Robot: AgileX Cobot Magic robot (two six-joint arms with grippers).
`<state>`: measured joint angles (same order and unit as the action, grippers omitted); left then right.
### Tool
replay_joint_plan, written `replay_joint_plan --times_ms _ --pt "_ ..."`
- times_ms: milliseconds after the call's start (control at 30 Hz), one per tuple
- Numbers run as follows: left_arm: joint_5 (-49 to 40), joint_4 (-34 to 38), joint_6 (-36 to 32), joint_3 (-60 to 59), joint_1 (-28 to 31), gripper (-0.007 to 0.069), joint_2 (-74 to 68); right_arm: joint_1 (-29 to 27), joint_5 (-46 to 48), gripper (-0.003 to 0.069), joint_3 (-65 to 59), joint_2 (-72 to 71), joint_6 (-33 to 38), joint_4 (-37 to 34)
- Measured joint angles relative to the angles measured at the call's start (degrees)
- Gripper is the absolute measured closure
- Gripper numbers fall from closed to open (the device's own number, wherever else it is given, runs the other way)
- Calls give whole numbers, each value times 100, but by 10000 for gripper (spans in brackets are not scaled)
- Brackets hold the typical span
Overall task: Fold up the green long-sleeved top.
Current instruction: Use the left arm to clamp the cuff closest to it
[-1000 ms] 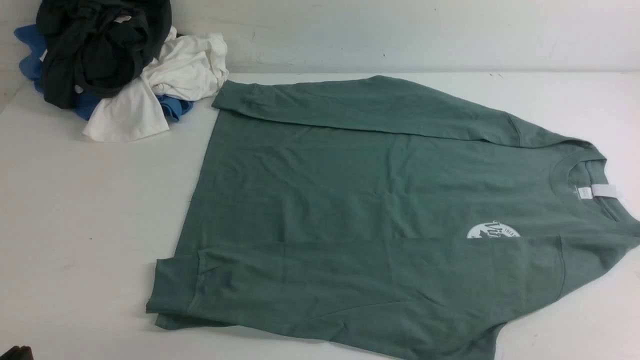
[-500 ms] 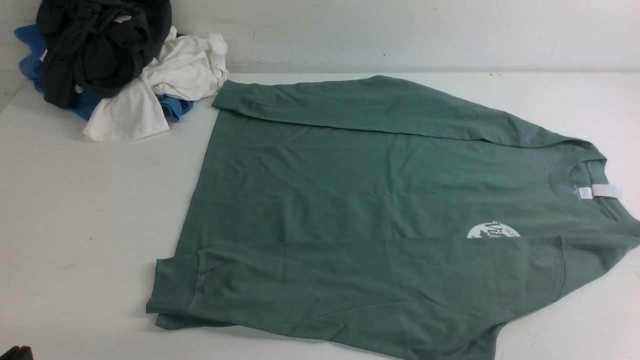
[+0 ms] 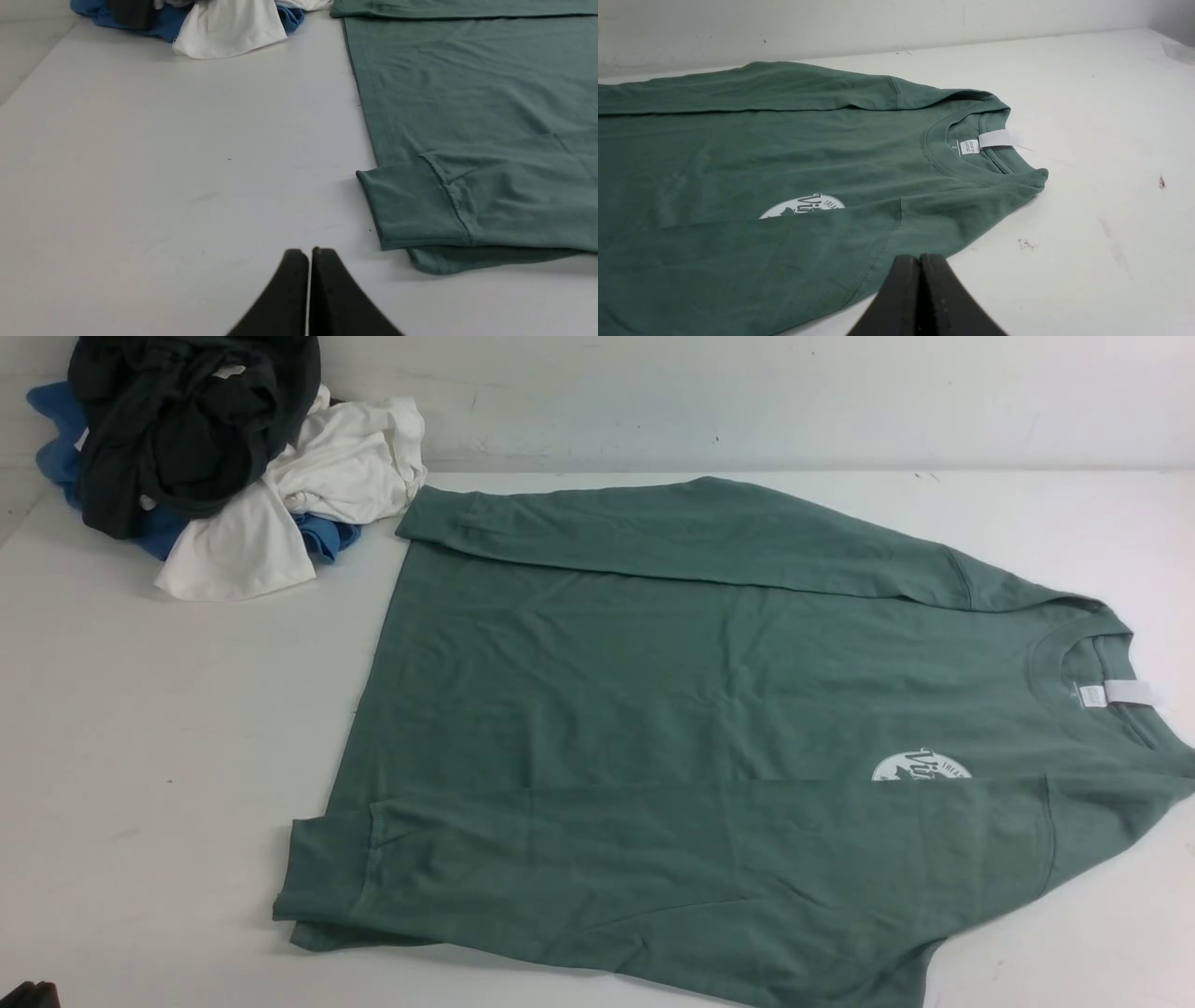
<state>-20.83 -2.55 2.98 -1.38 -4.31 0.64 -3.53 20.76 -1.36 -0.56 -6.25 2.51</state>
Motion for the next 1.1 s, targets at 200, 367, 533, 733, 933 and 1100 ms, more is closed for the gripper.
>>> replay_joint_plan --times_ms 200,367,533,733,933,1100 --pt "91 -167 0 -9 0 631 0 0 -5 669 0 0 46 46" --pt "1092 -253 0 -29 0 631 0 0 -387 669 -19 0 46 135" --pt "2988 -254 6 -29 0 631 0 0 -1904 669 -19 0 -30 72" --pt "5179 -259 66 -29 0 631 0 0 -4307 669 -19 0 -988 -318" --pt "5926 -211 269 313 0 631 -64 -5 -5151 669 60 120 -1272 -71" --pt "4772 -205 235 1835 0 631 -907 -5 -4398 669 1209 928 -1272 919"
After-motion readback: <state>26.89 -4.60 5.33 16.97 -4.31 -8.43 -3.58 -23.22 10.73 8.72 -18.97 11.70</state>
